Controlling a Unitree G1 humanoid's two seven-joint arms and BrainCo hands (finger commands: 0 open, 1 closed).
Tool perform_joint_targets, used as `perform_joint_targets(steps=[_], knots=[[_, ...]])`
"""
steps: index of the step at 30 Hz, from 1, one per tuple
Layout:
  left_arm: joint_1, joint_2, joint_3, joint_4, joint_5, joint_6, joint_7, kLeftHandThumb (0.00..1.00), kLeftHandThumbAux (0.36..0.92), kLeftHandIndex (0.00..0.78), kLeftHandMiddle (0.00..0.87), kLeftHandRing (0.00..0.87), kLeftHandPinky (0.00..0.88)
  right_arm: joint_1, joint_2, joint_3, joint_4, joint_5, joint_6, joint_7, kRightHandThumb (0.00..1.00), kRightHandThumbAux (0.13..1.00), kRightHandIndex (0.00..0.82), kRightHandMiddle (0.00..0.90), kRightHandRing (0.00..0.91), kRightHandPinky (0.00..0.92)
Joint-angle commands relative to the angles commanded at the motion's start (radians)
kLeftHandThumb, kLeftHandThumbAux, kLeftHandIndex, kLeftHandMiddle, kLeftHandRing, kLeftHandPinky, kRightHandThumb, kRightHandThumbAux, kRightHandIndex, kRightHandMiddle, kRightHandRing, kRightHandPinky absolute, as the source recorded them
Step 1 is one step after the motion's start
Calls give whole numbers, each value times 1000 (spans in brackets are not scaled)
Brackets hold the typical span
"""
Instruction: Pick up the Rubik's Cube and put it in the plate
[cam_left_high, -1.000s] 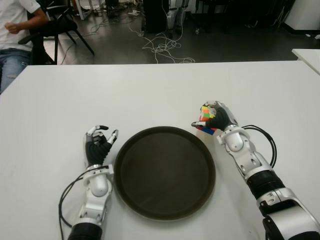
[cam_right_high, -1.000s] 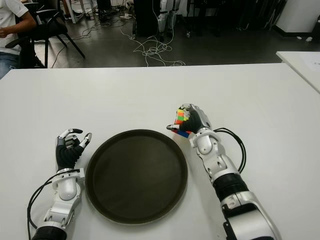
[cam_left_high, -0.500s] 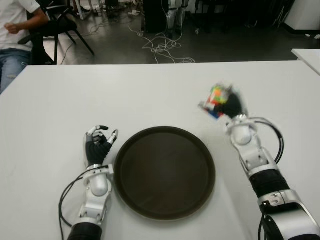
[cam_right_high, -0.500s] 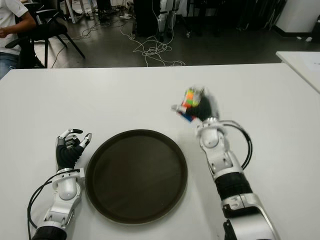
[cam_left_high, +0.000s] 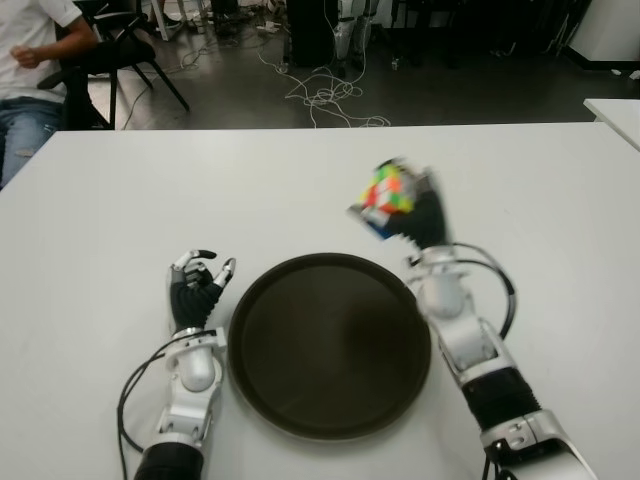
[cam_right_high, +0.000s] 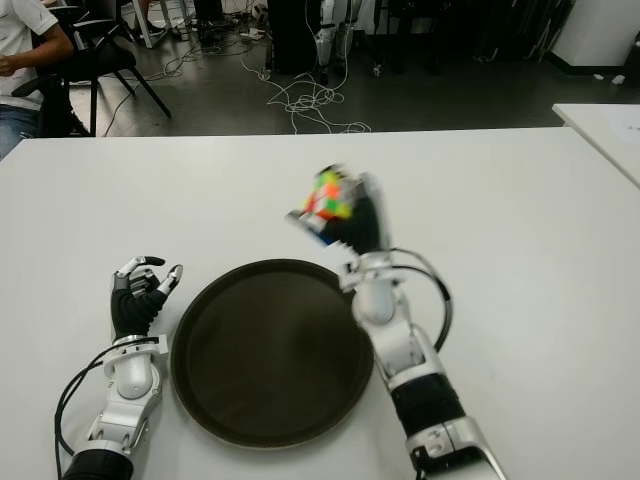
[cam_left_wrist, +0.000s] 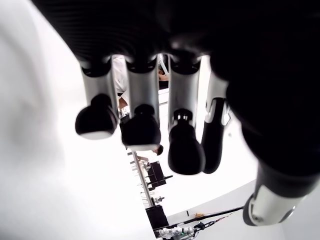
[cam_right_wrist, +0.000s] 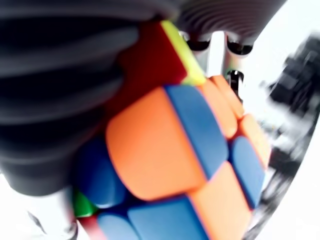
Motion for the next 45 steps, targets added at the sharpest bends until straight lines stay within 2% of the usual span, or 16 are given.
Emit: perform_joint_targets(steps=[5, 13, 21, 27, 40, 45], knots=[[5, -4, -2, -15, 2, 5, 1, 718, 698, 445, 812, 831, 833, -7, -8, 32, 31, -25, -19, 36, 240, 782, 620, 816, 844, 841], [14, -10, -5, -34, 5, 8, 6, 718, 698, 445, 809, 829, 827, -1, -27, 66, 19, 19, -14, 200, 191, 790, 655, 813, 840, 838], [16, -18, -1, -45, 1, 19, 10, 719, 698, 445, 810, 828, 826, 12, -38, 123, -17, -4, 56, 335, 156, 822, 654, 784, 808, 793], [15, -25, 2, -54, 4, 41, 14, 720, 698, 445, 811, 830, 830, 10, -56, 162, -34, -23, 122, 431, 183, 825, 621, 753, 774, 763], [31, -28, -4, -95, 19, 85, 10, 721, 697, 446, 821, 839, 839, -18, -91, 211, -30, -85, 160, 513, 48, 845, 617, 771, 795, 783], [33, -26, -9, -105, 32, 100, 12, 720, 697, 446, 823, 839, 844, -31, -109, 231, -38, -107, 199, 569, 8, 850, 599, 770, 795, 776]])
